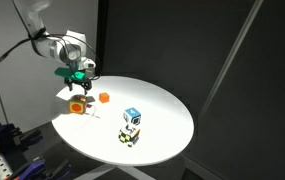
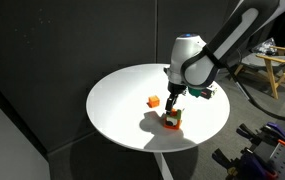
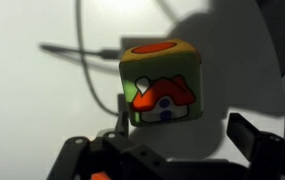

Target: Pick up the block with the orange circle on it and move it the right side of the table

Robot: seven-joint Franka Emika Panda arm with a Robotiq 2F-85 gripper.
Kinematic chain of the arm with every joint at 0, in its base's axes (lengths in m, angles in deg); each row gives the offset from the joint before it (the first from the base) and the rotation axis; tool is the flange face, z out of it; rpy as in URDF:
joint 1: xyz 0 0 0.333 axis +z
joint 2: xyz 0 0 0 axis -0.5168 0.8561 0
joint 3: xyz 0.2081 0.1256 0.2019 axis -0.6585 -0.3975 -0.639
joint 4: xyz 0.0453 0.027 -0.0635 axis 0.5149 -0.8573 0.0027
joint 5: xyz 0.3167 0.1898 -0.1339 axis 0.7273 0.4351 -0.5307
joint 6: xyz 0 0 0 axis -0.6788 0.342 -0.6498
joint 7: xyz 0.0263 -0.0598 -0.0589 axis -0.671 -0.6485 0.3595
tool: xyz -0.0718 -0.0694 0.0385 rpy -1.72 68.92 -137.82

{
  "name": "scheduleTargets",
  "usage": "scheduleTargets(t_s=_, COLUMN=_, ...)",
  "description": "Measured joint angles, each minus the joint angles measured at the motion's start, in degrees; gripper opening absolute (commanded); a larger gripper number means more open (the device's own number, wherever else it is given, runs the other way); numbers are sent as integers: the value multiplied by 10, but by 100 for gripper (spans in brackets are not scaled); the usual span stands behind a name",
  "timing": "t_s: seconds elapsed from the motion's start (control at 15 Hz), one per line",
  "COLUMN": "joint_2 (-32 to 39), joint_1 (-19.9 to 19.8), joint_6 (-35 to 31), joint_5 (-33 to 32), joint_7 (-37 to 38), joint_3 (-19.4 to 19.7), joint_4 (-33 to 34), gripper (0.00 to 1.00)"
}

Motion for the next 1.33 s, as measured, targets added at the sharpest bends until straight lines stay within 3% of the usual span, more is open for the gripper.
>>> scheduleTargets(t_s=1.33, joint_2=29, joint_1=0, joint_6=-25, joint_5=-2, joint_7=-10, joint_3=12, joint_4=1, gripper=100)
